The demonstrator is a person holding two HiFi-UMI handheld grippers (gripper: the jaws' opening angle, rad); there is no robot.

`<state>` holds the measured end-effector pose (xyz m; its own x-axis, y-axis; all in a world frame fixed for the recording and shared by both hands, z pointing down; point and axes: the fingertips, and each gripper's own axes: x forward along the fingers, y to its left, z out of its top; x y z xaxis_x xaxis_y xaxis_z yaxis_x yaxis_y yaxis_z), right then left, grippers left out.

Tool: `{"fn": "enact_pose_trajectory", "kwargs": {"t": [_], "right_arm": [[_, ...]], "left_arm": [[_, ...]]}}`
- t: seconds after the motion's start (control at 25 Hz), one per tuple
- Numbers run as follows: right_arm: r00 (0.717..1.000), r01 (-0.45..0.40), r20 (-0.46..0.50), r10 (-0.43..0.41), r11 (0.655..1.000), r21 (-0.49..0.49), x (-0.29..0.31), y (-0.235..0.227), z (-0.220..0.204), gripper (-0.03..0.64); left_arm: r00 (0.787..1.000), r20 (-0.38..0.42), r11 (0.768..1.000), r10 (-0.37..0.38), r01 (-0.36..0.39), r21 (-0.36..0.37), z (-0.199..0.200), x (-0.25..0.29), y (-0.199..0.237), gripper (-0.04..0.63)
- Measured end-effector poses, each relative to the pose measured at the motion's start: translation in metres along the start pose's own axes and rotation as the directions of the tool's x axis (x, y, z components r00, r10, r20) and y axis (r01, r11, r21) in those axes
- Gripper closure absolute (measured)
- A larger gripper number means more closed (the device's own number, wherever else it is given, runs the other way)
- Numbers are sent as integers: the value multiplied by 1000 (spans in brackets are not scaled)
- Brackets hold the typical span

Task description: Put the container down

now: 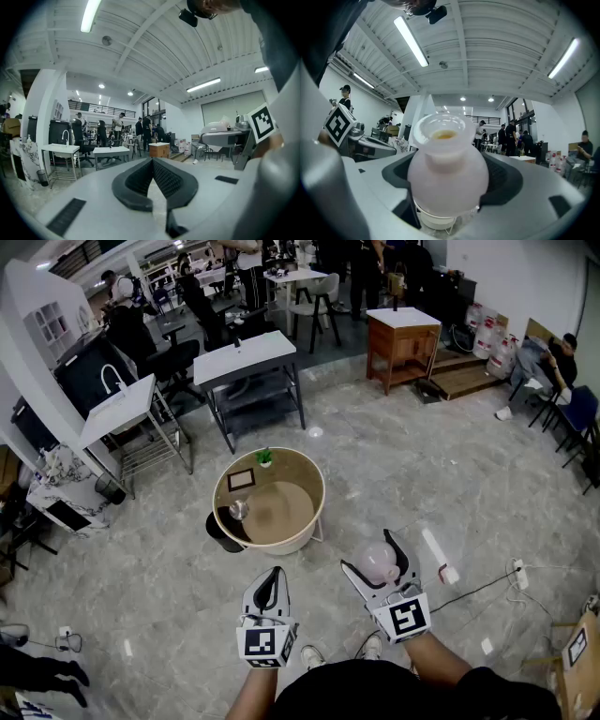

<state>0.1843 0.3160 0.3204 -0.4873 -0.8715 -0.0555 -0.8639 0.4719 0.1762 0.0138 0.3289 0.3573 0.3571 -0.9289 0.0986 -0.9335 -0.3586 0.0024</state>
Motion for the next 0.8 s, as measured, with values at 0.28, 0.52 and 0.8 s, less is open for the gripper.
{"fn": "enact_pose_trajectory", "kwargs": {"t": [0.28, 0.52, 0.8], "right_arm": [[1000, -1, 9, 1, 1000, 9, 7, 20, 6, 212], [999, 16, 47, -17, 1000, 21, 10, 39, 19, 212], [996, 42, 71, -45, 998, 43, 21, 61, 29, 212]], "left_arm": [[1000, 4, 999, -22, 22, -25, -6, -8, 12, 601], [999, -5, 998, -53, 53, -34, -11, -16, 26, 601], [997, 6, 997, -77, 77, -20, -12, -27, 53, 601]]}}
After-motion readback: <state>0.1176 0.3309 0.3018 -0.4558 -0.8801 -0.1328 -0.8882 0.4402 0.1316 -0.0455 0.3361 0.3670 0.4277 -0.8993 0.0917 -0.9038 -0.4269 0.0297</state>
